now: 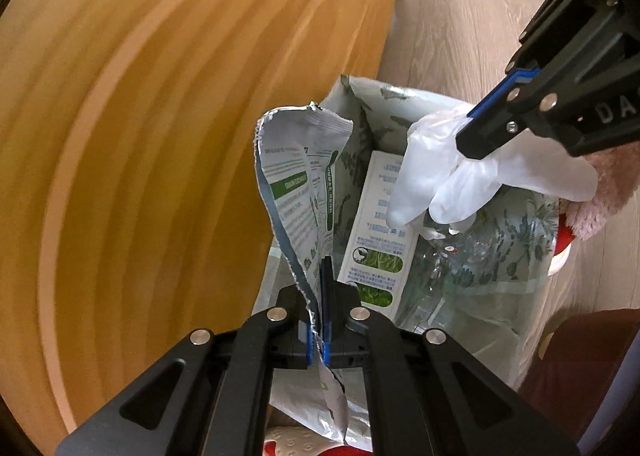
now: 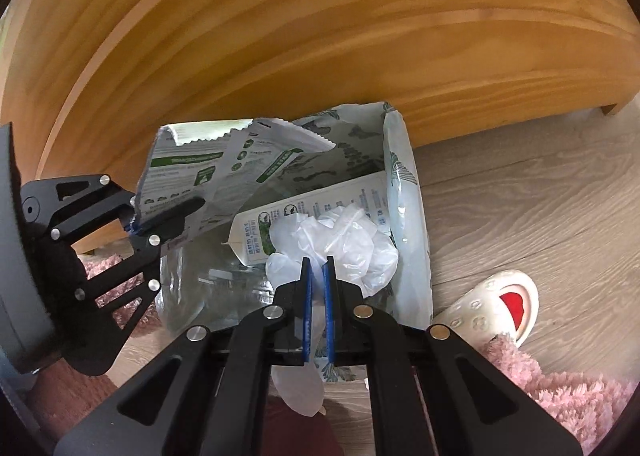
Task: Collect trash
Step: 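Lower the foil pouch into the bag with the left tool while the right tool holds the gloves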
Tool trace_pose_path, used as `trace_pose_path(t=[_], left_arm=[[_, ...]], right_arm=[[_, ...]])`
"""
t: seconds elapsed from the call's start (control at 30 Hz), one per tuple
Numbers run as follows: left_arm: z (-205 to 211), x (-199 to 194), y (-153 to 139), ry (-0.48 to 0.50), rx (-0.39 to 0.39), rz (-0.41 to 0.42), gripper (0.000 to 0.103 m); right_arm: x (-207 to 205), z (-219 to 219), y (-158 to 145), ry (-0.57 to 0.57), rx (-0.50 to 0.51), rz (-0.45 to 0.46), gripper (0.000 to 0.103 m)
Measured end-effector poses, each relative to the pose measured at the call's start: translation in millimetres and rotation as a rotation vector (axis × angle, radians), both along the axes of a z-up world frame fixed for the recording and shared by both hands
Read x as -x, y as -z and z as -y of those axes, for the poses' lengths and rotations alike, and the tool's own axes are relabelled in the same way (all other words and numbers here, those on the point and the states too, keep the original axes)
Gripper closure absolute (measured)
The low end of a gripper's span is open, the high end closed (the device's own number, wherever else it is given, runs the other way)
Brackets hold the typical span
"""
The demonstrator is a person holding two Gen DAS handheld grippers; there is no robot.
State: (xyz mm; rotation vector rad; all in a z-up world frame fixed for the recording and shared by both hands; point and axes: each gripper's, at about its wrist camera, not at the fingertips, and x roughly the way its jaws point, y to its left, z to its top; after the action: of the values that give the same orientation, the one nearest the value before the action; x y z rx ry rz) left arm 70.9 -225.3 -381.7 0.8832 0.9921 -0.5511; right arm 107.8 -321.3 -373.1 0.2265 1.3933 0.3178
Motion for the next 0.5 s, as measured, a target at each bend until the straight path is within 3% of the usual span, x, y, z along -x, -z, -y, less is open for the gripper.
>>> trace_pose_path(t=[0.5], left_arm=[[-0.9, -35.3, 17.8, -0.046, -0.003, -0.129, 0.103]], right_arm=[[-13.0, 11.2, 20.9, -0.006, -0.041, -0.024, 0.098]])
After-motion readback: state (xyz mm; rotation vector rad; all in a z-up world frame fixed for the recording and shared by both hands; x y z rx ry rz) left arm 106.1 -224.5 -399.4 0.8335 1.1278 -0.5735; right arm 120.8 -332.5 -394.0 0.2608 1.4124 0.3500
